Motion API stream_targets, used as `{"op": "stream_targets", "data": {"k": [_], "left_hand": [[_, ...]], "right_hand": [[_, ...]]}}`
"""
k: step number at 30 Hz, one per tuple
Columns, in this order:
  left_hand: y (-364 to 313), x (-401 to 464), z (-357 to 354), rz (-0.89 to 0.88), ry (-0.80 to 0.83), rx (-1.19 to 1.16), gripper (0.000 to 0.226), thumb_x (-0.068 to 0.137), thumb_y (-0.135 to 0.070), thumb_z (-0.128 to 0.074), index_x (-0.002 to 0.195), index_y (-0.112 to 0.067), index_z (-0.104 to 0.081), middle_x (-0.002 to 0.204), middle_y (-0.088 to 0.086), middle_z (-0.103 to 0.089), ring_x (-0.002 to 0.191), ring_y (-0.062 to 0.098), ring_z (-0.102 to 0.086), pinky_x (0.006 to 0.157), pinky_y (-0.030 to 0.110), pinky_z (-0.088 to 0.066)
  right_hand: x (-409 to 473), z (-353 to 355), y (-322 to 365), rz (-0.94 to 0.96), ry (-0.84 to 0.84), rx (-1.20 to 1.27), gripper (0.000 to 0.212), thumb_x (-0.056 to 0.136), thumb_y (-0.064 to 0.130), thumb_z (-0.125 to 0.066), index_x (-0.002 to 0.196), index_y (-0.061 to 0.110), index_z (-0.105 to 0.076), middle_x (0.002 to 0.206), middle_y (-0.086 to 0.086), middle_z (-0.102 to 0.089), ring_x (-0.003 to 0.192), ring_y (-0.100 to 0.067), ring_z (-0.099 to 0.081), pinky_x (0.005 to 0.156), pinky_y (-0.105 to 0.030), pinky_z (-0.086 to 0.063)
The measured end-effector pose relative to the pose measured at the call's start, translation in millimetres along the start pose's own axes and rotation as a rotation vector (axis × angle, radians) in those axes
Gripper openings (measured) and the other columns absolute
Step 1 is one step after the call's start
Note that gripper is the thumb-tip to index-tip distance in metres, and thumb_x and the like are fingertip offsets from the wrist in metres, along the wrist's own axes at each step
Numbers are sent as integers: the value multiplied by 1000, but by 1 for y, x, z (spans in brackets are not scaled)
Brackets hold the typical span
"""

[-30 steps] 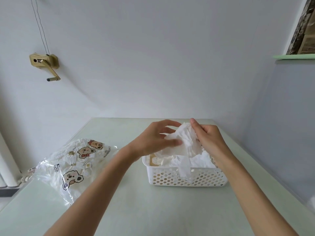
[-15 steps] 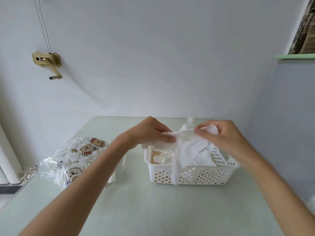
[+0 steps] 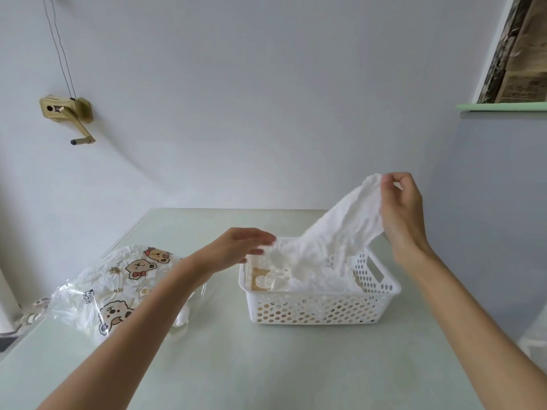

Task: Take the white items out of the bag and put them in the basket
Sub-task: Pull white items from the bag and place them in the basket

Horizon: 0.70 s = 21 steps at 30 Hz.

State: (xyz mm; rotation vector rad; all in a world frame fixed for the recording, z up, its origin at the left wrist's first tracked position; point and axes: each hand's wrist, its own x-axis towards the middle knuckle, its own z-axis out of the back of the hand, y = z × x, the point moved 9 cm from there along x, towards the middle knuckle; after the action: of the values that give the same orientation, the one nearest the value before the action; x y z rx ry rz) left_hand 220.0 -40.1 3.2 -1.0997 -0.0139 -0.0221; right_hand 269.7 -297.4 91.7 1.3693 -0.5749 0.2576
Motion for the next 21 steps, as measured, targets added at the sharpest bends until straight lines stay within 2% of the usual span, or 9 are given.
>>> {"op": "stream_targets", "data": {"k": [3,6,8,11,14,15,17,19,21], "left_hand": [[-32,-2,12,-137,-123,40,40,98,-32,-48,137,-20,-48,140,-7,-49,123,9,-48,89,18,-39],[-72,0,-27,-189,58,72,79,82,-45,-68,147,-25,-29,146,-12,-38,130,10,-42,98,24,-38],[-83,7,-55,-201,88,153,89,74,-46,-77,144,-21,-29,141,-8,-44,125,14,-48,101,28,-42],[-85,12,-63,-227,-111,190,67,78,-50,-73,127,-17,-42,117,-5,-58,103,18,-63,89,38,-52],[-81,12,-54,-273,-238,249,32,88,-30,-65,116,-19,-52,109,-3,-64,96,19,-65,86,38,-53],[-79,13,-50,-287,-221,252,23,89,-24,-64,109,-20,-55,106,-3,-66,94,20,-66,86,39,-54],[-74,16,-43,-288,-138,183,10,90,-19,-63,99,-19,-59,97,-2,-67,91,23,-67,81,42,-57],[-72,19,-38,-278,-66,125,9,93,-18,-61,98,-11,-64,94,4,-69,87,24,-68,73,33,-60],[-72,23,-36,-261,-18,107,20,97,-18,-55,100,-2,-66,96,13,-69,84,23,-67,72,27,-58]], "right_hand": [[0,-23,22,101,177,-81,16,103,28,-36,100,17,-47,68,7,-38,52,0,-37,47,-10,-31],[-7,-54,22,55,391,-106,19,103,31,-36,98,19,-50,78,8,-45,69,-4,-42,61,-9,-36],[-11,-65,20,0,477,-56,21,103,32,-37,97,20,-52,81,9,-47,75,-5,-45,70,-16,-37],[-17,-68,17,-30,544,-42,22,103,32,-38,101,17,-54,87,10,-53,79,-4,-50,70,-11,-40],[-17,-59,13,-43,590,-61,27,92,44,-52,107,22,-55,102,10,-59,92,-4,-54,81,-19,-42],[-15,-56,11,-36,627,-110,39,82,50,-60,111,25,-56,109,11,-59,100,-3,-55,87,-21,-42],[-14,-51,8,-14,712,-250,58,66,49,-71,119,28,-58,115,11,-60,106,-3,-57,91,-22,-46],[-10,-46,1,-25,773,-323,53,70,39,-75,118,19,-63,115,2,-66,101,-8,-63,89,-23,-50],[-2,-41,-8,-46,768,-361,42,80,39,-71,112,12,-69,114,-3,-69,103,-12,-64,94,-26,-48]]}}
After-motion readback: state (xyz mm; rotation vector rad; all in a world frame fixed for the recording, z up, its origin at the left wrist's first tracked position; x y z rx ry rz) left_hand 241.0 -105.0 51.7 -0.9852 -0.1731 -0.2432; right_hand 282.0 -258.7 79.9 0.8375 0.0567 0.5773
